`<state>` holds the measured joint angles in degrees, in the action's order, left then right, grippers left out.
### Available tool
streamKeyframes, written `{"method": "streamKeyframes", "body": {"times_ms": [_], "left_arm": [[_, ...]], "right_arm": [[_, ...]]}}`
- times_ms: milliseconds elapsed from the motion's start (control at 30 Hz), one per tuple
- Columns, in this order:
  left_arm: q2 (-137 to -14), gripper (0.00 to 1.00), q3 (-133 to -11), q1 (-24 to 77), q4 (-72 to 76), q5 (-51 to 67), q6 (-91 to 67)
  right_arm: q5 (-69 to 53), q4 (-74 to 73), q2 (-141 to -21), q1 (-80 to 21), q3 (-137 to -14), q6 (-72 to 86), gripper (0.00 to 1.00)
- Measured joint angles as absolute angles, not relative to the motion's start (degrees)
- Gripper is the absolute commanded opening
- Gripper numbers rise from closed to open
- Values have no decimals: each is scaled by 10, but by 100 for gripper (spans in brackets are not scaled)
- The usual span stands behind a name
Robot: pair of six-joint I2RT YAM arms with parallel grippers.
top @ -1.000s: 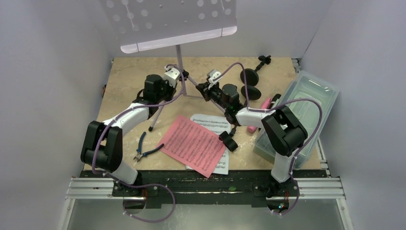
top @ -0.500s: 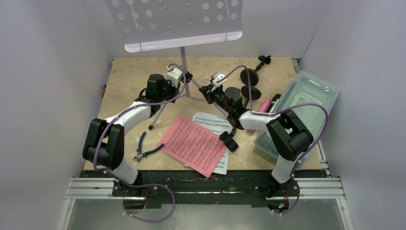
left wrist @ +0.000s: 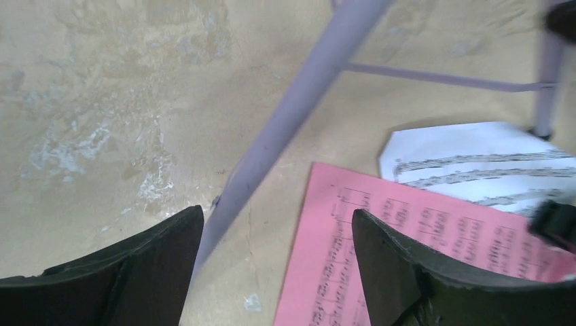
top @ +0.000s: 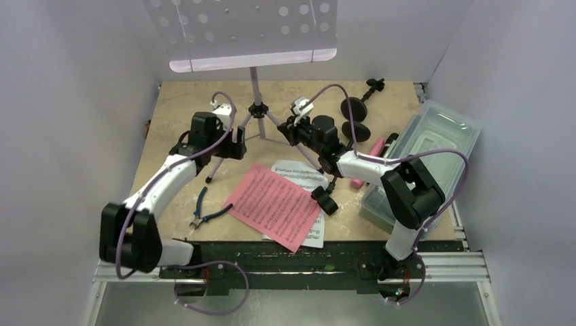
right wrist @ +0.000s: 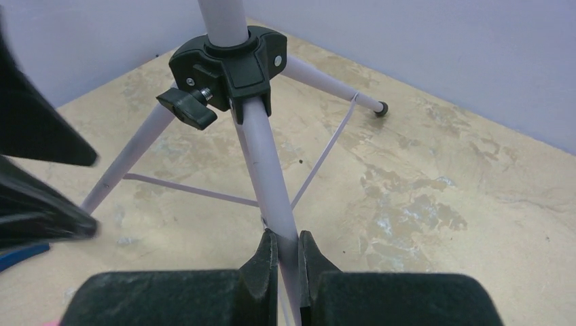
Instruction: Set up the instrument practice props
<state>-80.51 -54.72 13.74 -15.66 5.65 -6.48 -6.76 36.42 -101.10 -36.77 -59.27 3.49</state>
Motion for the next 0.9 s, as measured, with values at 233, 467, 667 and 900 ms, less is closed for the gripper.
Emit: {"method": "streamKeyframes", "body": {"times_ms": [233,467,667,900], "left_arm": [[-622,83,-505,136,-174,104,-140],[-587,85,-431,135,-179,167,-217],[-559,86,-413,135,-181,215,-255],[-539,87,-371,136,-146,263,-300]], "right_arm": [[-63,321,-1004,-370,-607,41,3],[-35,291,-962,-376,-575,39,3],[-31,285,-908,-376,-522,45,4],[-27,284,-899,-375,-512,67,10]]}}
